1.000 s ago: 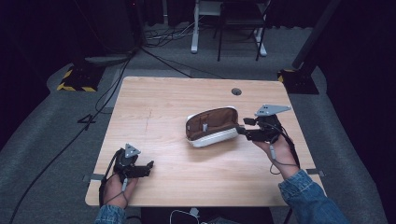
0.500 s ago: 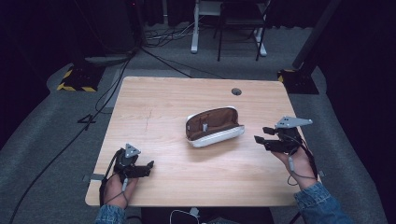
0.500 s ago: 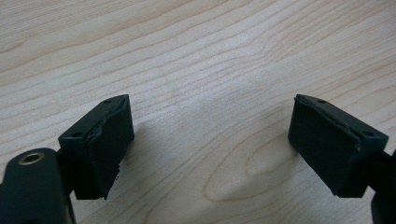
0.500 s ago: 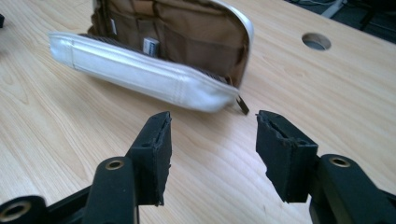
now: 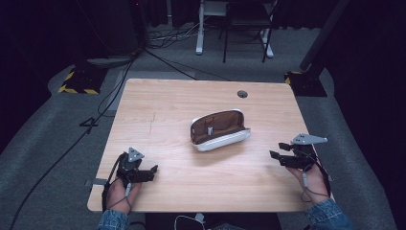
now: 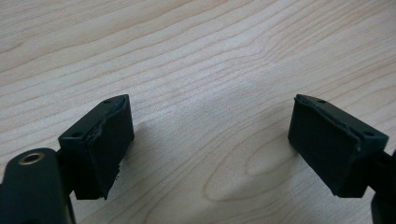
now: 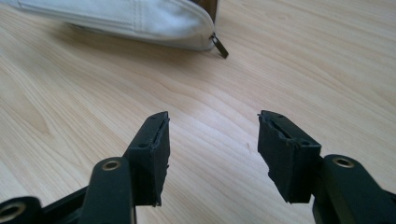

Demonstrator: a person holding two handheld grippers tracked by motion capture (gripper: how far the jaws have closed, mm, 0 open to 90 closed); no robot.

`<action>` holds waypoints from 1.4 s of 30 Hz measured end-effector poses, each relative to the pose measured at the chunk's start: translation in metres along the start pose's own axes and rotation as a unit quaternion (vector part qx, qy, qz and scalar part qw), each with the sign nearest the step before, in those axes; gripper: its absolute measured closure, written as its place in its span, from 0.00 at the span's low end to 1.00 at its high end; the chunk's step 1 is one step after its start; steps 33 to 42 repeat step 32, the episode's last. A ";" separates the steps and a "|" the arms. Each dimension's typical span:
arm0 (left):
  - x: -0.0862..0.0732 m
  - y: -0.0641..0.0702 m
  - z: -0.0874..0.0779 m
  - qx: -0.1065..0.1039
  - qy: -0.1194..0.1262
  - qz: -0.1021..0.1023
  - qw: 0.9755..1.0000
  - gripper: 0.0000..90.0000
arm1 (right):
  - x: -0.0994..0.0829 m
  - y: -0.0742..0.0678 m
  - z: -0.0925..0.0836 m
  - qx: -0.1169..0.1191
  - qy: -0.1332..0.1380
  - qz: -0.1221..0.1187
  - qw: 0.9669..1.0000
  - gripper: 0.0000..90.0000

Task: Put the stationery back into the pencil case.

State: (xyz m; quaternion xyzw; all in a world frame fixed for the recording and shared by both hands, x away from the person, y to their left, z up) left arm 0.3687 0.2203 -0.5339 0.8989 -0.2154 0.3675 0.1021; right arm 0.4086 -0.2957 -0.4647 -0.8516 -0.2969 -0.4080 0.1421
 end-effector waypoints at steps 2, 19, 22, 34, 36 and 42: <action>0.000 0.000 0.000 0.000 0.000 0.000 1.000 0.16 | -0.007 0.002 0.001 -0.003 0.002 0.005 1.000 0.48; 0.000 0.000 0.000 0.000 0.000 0.000 1.000 0.16 | -0.054 0.010 0.025 -0.025 -0.018 0.019 0.999 0.46; 0.000 0.000 0.000 0.000 -0.001 -0.001 1.000 0.16 | -0.058 0.010 0.027 -0.025 -0.022 0.021 0.999 0.43; 0.000 0.000 0.000 0.001 0.000 -0.001 1.000 0.16 | -0.061 0.009 0.031 -0.023 -0.022 0.016 0.999 0.18; 0.000 0.000 0.000 0.001 0.000 -0.001 1.000 0.16 | -0.061 0.009 0.031 -0.023 -0.022 0.016 0.999 0.18; 0.000 0.000 0.000 0.001 0.000 -0.001 1.000 0.16 | -0.061 0.009 0.031 -0.023 -0.022 0.016 0.999 0.18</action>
Point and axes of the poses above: each handheld gripper's, and its own axes: z roughly forward along the jaws, x roughly out of its top, y roughly to its right, the point moved 4 cm from there along z, roughly forward along the jaws, and after that the axes turned 1 degree about y, right-handed, at the moved point
